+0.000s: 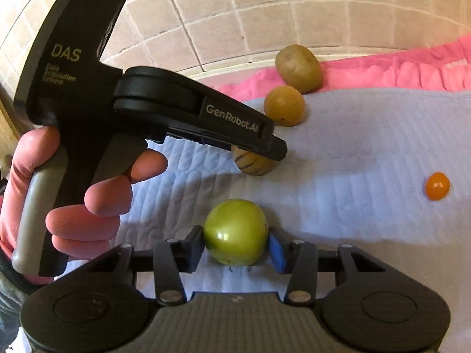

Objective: Organize fruits
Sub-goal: 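Grasp a kiwi with the left tool while the right tool grasps a green apple, then carry the kiwi and green apple into the white box and open both tools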

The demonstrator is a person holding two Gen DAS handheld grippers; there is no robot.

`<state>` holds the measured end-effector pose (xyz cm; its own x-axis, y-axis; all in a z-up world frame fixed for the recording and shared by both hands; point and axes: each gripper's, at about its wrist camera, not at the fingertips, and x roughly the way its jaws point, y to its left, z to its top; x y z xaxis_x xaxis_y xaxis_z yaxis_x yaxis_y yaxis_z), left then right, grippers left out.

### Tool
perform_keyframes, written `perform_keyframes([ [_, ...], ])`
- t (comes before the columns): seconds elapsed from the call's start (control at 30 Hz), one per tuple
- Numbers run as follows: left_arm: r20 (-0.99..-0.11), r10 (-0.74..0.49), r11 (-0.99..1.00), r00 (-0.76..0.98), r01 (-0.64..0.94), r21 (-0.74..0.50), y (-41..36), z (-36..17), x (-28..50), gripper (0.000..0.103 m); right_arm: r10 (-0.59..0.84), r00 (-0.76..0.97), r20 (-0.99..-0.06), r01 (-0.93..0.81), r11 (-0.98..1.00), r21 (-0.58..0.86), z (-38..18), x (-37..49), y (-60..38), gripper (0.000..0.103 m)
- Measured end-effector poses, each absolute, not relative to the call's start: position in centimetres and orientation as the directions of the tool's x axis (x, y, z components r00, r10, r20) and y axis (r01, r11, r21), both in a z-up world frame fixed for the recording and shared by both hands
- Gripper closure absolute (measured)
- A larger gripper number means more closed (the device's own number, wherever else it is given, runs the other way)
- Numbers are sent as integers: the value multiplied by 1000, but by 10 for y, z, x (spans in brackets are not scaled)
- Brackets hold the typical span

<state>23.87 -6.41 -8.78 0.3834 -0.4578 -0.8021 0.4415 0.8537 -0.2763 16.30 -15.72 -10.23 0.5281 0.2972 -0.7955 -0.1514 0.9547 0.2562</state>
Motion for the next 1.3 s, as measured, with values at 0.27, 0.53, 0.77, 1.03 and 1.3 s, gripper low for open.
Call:
perform_keyframes([
  [0.27, -778, -475, 843, 412, 466, -268, -69, -56, 214, 54, 285, 559, -778, -161, 958, 236, -83, 120, -162, 55],
  [0.53, -715, -529, 794, 457, 564, -227, -106, 3, 166, 54, 215, 695, -686, -72, 970, 231, -34, 58, -207, 55],
  [0.77, -662, -631, 668, 404, 717, -200, -184, 36, 117, 54, 19, 802, -597, 142, 965, 220, 6, -6, -280, 55],
  [1.03, -648, -719, 501, 249, 832, -236, -277, 37, 78, 54, -230, 771, -593, 419, 886, 201, 20, -73, -362, 55],
  [1.3, -721, -684, 419, 113, 870, -262, -346, 1, 57, 54, -311, 689, -655, 573, 787, 229, -3, -112, -435, 55],
])
